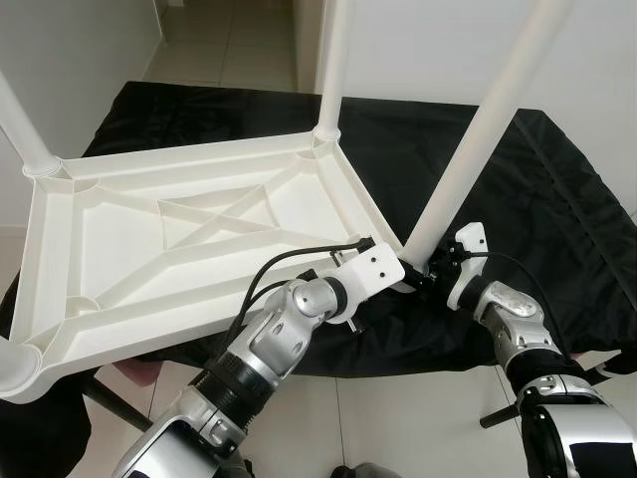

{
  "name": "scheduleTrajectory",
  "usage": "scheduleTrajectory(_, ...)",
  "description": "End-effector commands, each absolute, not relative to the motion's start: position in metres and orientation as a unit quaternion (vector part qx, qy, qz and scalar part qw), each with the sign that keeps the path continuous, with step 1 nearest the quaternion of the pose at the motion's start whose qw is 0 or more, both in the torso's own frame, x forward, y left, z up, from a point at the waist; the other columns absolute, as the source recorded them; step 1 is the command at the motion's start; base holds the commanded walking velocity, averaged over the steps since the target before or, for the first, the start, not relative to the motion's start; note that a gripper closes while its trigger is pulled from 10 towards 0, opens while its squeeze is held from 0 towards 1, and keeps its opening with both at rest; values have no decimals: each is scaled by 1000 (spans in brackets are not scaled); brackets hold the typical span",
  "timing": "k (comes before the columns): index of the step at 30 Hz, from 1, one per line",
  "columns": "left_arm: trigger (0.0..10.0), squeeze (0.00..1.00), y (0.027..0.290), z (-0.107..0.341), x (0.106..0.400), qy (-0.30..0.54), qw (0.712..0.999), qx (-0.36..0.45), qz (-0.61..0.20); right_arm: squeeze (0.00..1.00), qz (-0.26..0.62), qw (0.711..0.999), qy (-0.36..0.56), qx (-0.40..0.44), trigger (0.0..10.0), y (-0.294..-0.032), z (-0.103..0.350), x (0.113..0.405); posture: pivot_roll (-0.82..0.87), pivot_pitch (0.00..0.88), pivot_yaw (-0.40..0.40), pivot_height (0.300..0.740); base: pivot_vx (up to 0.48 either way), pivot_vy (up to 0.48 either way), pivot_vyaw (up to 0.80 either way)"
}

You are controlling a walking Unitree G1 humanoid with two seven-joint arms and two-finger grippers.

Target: Building children table

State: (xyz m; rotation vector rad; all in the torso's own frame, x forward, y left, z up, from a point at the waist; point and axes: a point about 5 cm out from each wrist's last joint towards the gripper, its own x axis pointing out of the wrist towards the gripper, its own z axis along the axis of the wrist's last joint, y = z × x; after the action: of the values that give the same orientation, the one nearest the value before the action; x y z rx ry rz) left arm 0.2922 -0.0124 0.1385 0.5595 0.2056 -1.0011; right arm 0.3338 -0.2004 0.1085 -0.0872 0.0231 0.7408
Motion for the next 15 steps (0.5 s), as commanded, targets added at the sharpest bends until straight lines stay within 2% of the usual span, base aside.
scheduleTrajectory(1, 10000, 0, -4, 120, 297, 135, 845, 286, -431, 0, 374, 927, 21, -34, 0, -198, 101, 329, 57, 65, -37, 740, 0, 0, 0)
scheduleTrajectory(7, 10000, 0, -3, 120, 297, 140, 845, 286, -429, 0, 373, 927, 20, -33, 0, -198, 102, 330, 58, 65, -37, 740, 0, 0, 0)
scheduleTrajectory(11, 10000, 0, -1, 113, 295, 146, 828, 323, -435, 0, 370, 928, 19, -29, 0, -197, 103, 331, 60, 66, -35, 740, 0, 0, 0)
scheduleTrajectory(15, 10000, 0, -2, 109, 289, 156, 814, 325, -455, 0, 353, 935, 20, -16, 0, -196, 102, 332, 60, 65, -34, 740, 0, 0, 0)
